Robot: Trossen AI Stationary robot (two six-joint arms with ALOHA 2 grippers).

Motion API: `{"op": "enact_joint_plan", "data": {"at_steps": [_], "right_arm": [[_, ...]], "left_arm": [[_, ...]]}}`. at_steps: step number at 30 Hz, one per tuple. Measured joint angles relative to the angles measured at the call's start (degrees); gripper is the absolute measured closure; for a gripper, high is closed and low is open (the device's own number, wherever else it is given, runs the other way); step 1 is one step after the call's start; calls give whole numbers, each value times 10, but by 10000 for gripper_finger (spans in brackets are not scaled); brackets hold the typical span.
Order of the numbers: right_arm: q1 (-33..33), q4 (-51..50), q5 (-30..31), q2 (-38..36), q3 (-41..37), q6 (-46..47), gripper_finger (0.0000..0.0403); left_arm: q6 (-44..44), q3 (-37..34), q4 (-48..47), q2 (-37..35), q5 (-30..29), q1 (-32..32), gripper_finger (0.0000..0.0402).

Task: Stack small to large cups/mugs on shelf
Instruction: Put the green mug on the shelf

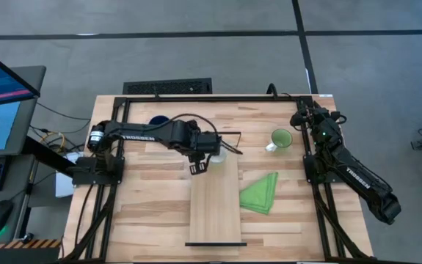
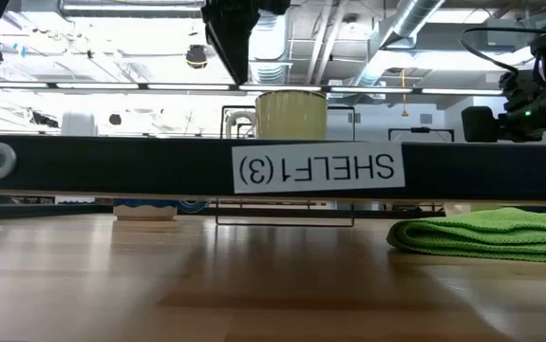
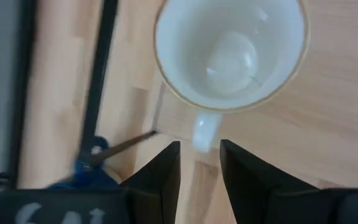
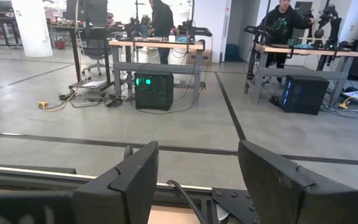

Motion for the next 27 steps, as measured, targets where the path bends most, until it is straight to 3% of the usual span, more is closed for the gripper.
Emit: {"op": "enact_joint_plan", "data": {"at_steps": [5, 12, 15, 19, 27], "right_arm": [[0, 0, 0, 1, 0, 0, 158], [0, 0, 0, 3, 0, 0, 158], [0, 0, 0, 3, 0, 0, 158], [0, 1, 0, 3, 0, 0, 158], [0, 4, 0, 3, 0, 0, 158]], "left_arm": [[-31, 2, -4, -25, -123, -41, 297], [-48, -3, 30, -129, -226, -104, 297], [-39, -45, 81, -186, -257, -116, 297], [-22, -155, 167, -274, -257, -117, 297], [48, -469, 462, -479, -237, -93, 297]]}}
